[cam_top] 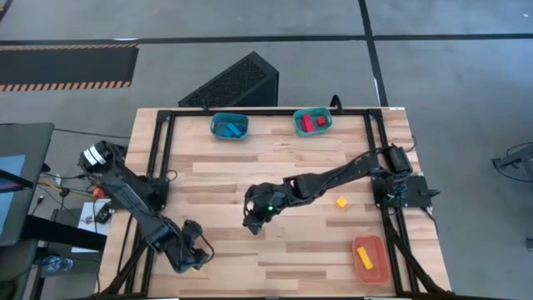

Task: Sort & place blocks by color
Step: Put the left yellow block into the orange bin

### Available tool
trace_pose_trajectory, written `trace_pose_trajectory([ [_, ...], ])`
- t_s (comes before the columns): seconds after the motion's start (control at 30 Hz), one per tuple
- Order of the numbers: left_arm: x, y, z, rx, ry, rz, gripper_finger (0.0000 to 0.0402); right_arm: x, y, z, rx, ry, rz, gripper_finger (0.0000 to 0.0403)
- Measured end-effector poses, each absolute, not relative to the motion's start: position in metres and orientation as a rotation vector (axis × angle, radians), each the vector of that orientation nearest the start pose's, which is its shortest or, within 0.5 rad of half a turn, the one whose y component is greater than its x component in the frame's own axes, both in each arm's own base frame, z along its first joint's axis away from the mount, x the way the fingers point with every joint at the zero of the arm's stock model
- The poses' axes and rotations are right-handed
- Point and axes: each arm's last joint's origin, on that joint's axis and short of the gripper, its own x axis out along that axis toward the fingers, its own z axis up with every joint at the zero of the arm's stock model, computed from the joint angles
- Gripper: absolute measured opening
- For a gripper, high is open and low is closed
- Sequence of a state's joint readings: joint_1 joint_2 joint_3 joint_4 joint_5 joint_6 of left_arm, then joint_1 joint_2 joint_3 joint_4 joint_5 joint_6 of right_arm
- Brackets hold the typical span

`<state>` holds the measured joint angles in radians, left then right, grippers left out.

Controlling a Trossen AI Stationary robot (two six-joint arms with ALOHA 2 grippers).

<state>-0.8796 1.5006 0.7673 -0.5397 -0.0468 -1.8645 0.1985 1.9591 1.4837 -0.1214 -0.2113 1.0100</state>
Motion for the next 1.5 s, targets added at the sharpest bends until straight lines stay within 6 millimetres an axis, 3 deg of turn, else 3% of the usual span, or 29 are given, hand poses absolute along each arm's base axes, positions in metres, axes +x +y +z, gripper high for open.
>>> trace_pose_trajectory([
  [0.13, 0.168, -0.207, 0.145, -1.023, 1.308, 0.467, 0.0306, 0.434, 0.097, 0.235, 1.003, 0.751, 0.054, 0.0048],
  [0.33, 0.164, -0.211, 0.142, -1.012, 1.263, 0.479, 0.0306, 0.432, 0.109, 0.236, 1.04, 0.753, 0.05, 0.0048],
  [0.6, 0.153, -0.21, 0.142, -0.857, 1.381, 0.424, 0.0306, 0.428, 0.126, 0.237, 1.04, 0.76, 0.076, 0.0048],
  [0.87, 0.162, -0.208, 0.145, -0.866, 1.376, 0.394, 0.0306, 0.43, 0.119, 0.238, 1.02, 0.756, 0.1, 0.0048],
  [1.17, 0.175, -0.2, 0.186, -0.856, 1.296, 0.323, 0.0306, 0.422, 0.135, 0.25, 1.002, 0.766, 0.203, 0.0048],
  [1.3, 0.172, -0.199, 0.199, -0.865, 1.283, 0.358, 0.0306, 0.417, 0.15, 0.25, 0.97, 0.758, 0.206, 0.0048],
  [1.5, 0.156, -0.217, 0.204, -0.935, 1.3, 0.377, 0.0306, 0.414, 0.161, 0.248, 0.948, 0.748, 0.189, 0.0048],
])
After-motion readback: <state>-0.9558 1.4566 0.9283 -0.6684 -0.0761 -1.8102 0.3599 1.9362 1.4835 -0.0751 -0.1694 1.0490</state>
